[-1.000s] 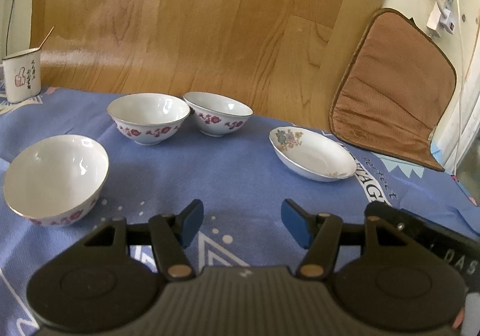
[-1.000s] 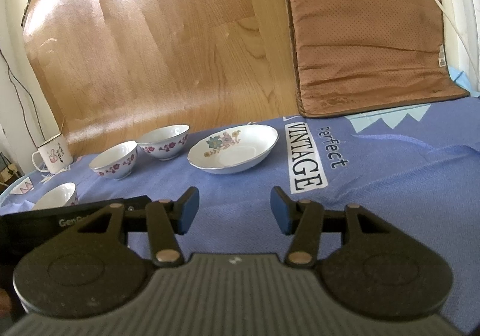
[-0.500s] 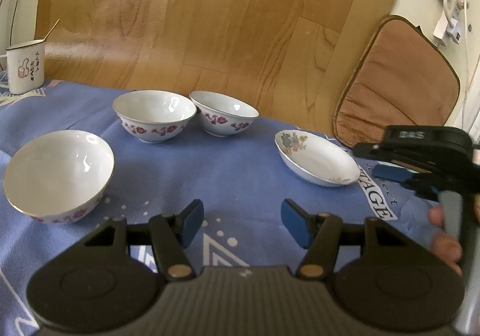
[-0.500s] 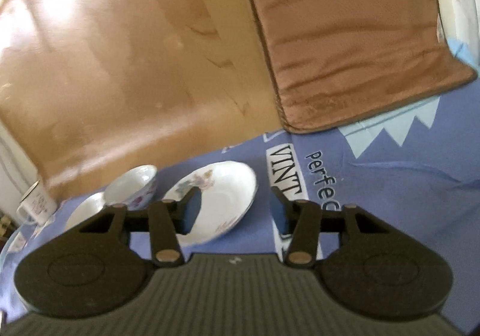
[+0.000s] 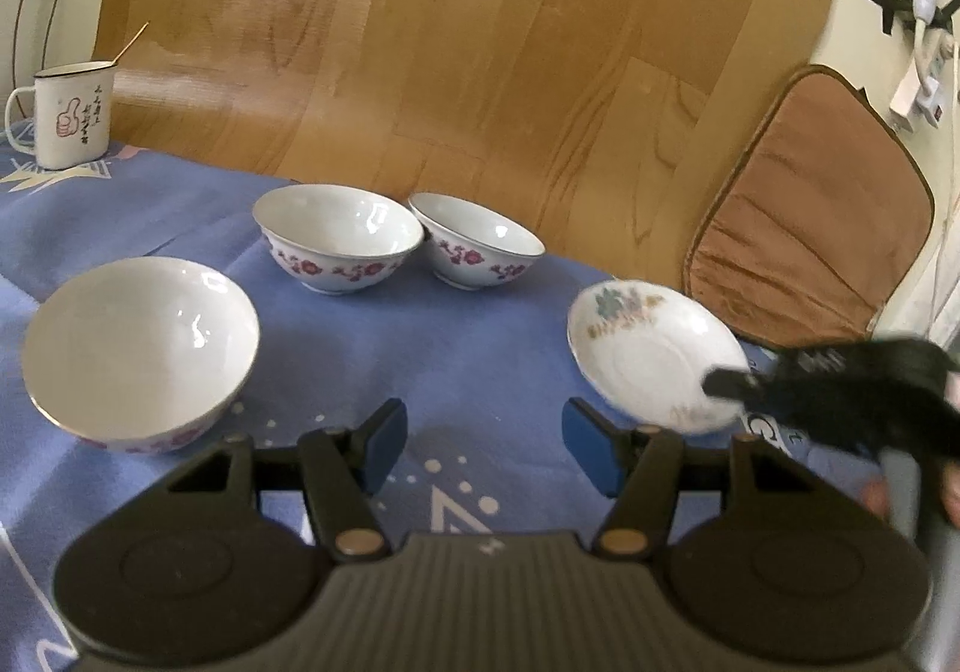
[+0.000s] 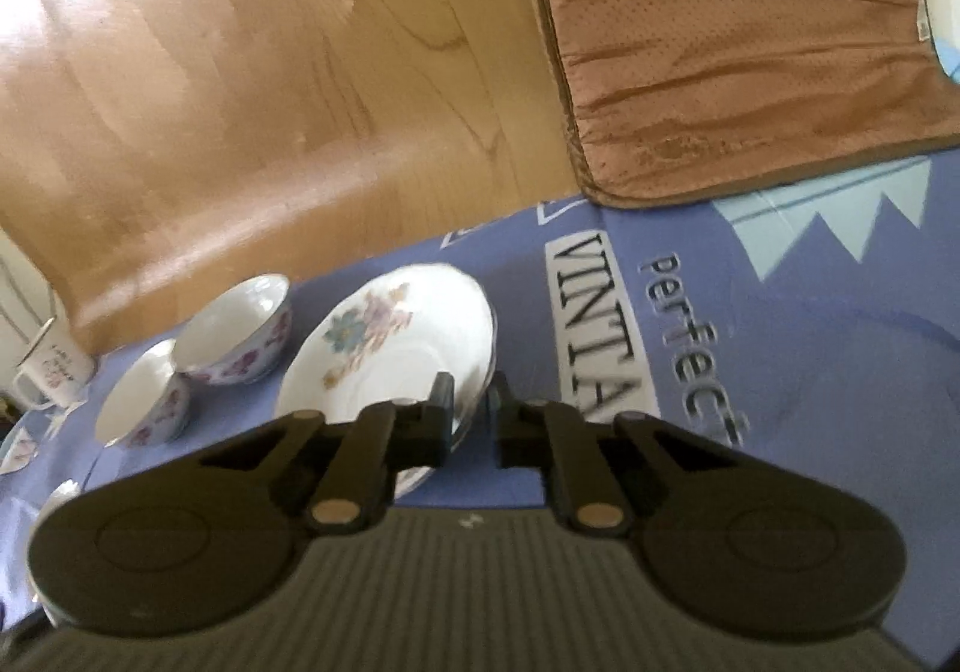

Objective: Organize plates and bowls
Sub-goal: 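Grasp the rim of the shallow floral dish with the right gripper, then lift the floral dish with the right gripper and tilt it upward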

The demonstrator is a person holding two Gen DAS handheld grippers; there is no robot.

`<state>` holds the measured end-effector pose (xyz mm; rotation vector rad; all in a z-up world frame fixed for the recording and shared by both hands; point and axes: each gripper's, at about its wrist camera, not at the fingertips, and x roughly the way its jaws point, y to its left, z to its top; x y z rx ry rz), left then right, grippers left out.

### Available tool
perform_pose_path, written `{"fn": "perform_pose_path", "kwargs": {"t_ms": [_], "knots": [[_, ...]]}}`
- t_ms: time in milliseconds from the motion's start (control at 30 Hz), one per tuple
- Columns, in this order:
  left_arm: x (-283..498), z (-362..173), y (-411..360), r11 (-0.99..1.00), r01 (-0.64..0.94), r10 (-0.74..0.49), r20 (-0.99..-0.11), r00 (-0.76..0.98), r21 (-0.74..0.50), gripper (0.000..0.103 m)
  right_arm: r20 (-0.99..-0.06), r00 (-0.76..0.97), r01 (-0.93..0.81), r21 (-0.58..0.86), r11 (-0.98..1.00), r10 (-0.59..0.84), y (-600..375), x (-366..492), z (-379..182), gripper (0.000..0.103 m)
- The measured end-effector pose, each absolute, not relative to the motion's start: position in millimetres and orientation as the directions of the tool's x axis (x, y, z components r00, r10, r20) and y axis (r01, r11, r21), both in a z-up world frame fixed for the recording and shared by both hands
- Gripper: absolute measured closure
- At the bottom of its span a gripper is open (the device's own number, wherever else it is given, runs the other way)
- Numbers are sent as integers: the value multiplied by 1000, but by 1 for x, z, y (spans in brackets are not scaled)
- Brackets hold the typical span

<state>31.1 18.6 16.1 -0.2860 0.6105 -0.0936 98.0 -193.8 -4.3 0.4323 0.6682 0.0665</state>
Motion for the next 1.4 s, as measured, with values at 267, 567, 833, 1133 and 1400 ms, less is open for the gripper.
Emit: {"fn": "perform_pose_path", "kwargs": {"t_ms": [267, 567, 833, 1133, 1400], "knots": [[27, 17, 22, 942, 51, -232, -533, 814, -333, 40, -585, 744, 0, 481, 877, 321, -190, 25, -5, 90], [22, 14, 14, 932, 124, -301, -540, 786, -340, 40, -569, 727, -44, 520, 853, 385, -190, -18, -16, 89], [21, 11, 12, 927, 149, -327, -546, 772, -344, 40, -521, 757, -33, 573, 819, 395, -195, -18, -26, 88], [22, 11, 11, 923, 165, -342, -545, 766, -347, 40, -497, 768, -34, 598, 800, 404, -198, -19, -29, 88], [22, 11, 12, 923, 165, -343, -547, 764, -349, 40, -481, 775, -37, 612, 790, 409, -199, -22, -31, 87]]}}
